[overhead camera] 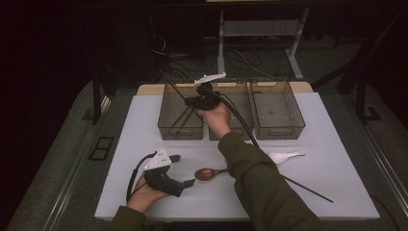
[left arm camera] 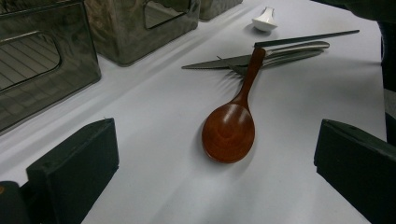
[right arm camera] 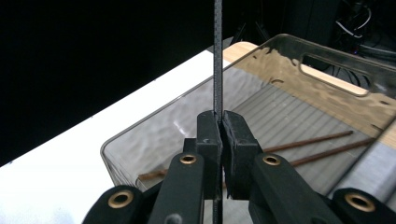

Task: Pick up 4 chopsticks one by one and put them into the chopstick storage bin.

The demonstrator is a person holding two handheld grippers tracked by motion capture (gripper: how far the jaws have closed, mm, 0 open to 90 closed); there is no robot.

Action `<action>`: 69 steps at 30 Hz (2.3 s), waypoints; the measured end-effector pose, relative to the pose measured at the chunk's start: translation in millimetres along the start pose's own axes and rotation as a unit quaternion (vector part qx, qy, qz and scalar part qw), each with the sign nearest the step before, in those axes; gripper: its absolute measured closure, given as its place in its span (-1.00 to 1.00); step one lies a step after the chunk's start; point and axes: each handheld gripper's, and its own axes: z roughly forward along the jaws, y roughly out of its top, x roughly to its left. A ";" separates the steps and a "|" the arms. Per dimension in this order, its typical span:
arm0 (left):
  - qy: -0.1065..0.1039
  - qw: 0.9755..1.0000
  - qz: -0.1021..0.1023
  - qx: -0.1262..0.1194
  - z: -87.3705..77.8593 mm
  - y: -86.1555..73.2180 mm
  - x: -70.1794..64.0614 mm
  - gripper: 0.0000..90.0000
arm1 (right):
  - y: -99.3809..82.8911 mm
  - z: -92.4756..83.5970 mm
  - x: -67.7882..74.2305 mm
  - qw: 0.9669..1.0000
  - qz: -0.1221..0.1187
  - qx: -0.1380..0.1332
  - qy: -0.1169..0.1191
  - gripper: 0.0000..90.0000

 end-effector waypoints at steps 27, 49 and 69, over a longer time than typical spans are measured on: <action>-0.004 1.000 0.002 0.003 0.3 0.3 0.0 -1.00 | -9.8 31.9 4.2 0.995 -0.014 0.088 -0.039 0.26; -0.001 1.000 0.001 0.006 1.2 -0.3 0.7 -1.00 | -24.1 -56.3 3.4 0.998 -0.040 0.051 0.017 -0.03; -0.003 1.000 0.007 0.010 2.3 -4.7 2.4 -1.00 | -61.5 -150.6 -17.5 0.998 -0.046 0.035 0.022 -0.10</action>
